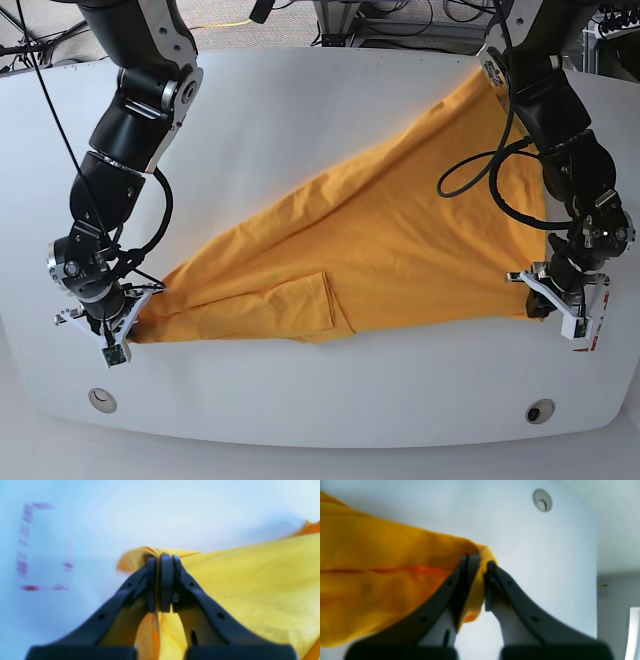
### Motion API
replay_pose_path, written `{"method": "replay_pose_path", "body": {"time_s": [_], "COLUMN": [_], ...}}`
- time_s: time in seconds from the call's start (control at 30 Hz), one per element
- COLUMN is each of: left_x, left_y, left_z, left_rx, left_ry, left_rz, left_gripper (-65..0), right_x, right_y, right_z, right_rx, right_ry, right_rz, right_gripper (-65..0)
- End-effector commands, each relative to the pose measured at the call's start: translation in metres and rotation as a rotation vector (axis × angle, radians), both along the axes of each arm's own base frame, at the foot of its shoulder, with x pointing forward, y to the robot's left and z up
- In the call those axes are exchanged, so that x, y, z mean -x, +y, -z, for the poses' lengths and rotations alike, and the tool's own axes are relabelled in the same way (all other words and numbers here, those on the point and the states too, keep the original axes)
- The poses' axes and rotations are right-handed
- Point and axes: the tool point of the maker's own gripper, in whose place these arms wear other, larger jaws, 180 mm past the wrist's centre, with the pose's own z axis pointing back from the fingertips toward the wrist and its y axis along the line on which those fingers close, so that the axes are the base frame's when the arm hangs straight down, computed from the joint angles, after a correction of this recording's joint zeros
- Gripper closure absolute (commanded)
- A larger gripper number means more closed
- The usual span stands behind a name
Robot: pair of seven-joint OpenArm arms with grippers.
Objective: Fold the T-shirt properly
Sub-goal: 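Swing the left gripper with its corner toward the right gripper's side, then lift the shirt with both grippers and lay it flat across the table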
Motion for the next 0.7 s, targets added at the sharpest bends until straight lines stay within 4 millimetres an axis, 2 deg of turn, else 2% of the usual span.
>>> {"method": "replay_pose_path", "body": {"time_s": [0.0, 0.1, 0.17, 0.23, 0.3, 0.4, 0.6, 0.67], "left_x": [-0.008, -0.005, -0.008, -0.008, -0.007, -0.009, -0.007, -0.007], "left_y": [0.008, 0.015, 0.014, 0.014, 0.021, 0.026, 0.038, 0.039], "left_z": [-0.051, -0.083, -0.118, -0.141, -0.175, -0.217, -0.296, -0.315], "left_rx": [-0.061, -0.132, -0.171, -0.194, -0.245, -0.274, -0.318, -0.316], "left_ry": [-0.117, -0.167, -0.241, -0.289, -0.335, -0.402, -0.552, -0.593], "left_rz": [-0.007, -0.014, -0.018, -0.026, -0.045, -0.071, -0.121, -0.129], "left_gripper": [0.0, 0.0, 0.0, 0.0, 0.0, 0.0, 0.0, 0.0], "right_x": [-0.021, -0.034, -0.043, -0.050, -0.059, -0.067, -0.077, -0.079], "right_y": [0.001, 0.001, 0.003, 0.008, 0.009, 0.003, 0.007, 0.010], "right_z": [-0.044, -0.072, -0.093, -0.110, -0.138, -0.174, -0.243, -0.263], "right_rx": [0.026, 0.058, 0.086, 0.104, 0.131, 0.170, 0.258, 0.275], "right_ry": [-0.106, -0.154, -0.187, -0.217, -0.260, -0.294, -0.376, -0.408], "right_rz": [-0.019, -0.034, -0.051, -0.067, -0.073, -0.061, -0.066, -0.071], "right_gripper": [0.0, 0.0, 0.0, 0.0, 0.0, 0.0, 0.0, 0.0]}}
